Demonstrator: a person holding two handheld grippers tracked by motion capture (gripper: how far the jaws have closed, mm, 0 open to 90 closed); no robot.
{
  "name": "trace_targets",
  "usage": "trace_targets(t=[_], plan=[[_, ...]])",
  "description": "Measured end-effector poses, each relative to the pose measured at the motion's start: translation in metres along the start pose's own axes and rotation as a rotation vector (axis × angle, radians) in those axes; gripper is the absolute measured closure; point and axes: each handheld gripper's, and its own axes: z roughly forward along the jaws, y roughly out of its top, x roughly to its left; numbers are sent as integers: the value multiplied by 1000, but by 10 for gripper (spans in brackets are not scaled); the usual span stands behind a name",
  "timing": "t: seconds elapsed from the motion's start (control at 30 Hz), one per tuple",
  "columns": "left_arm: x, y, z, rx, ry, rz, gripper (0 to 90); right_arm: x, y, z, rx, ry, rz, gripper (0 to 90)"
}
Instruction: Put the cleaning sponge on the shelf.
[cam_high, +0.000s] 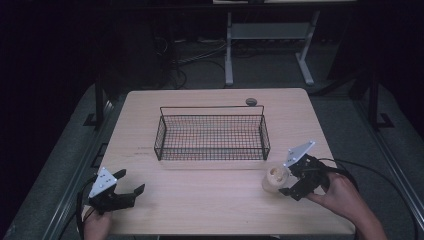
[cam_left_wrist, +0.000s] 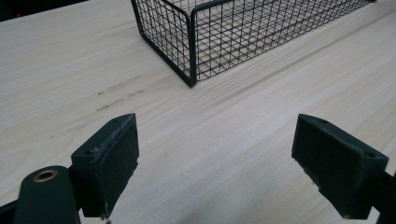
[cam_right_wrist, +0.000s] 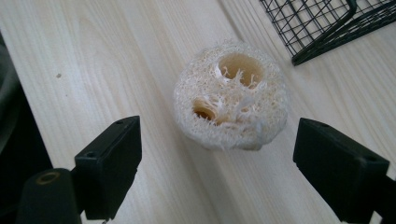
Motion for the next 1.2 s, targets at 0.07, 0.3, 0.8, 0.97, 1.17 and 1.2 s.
trace_targets(t=[0.07, 0.3, 0.8, 0.97, 1.17, 1.2], plan=[[0, 0, 0, 0, 2, 1, 141, -2, 3, 3, 13, 1, 5, 151], [1, -1, -1, 3, 2, 2, 141, -5, 16, 12, 61, 3, -14, 158], [1, -2, -2, 6, 7, 2, 141, -6, 27, 24, 128, 12, -38, 279], [1, -2, -2, 6, 7, 3, 141, -5, 29, 23, 120, 27, -37, 287], [2, -2, -2, 3, 6, -1, 141, 0, 35, 15, 92, 38, -50, 288], [2, -2, -2, 4, 6, -3, 141, 1, 40, 13, 89, 36, -59, 289]])
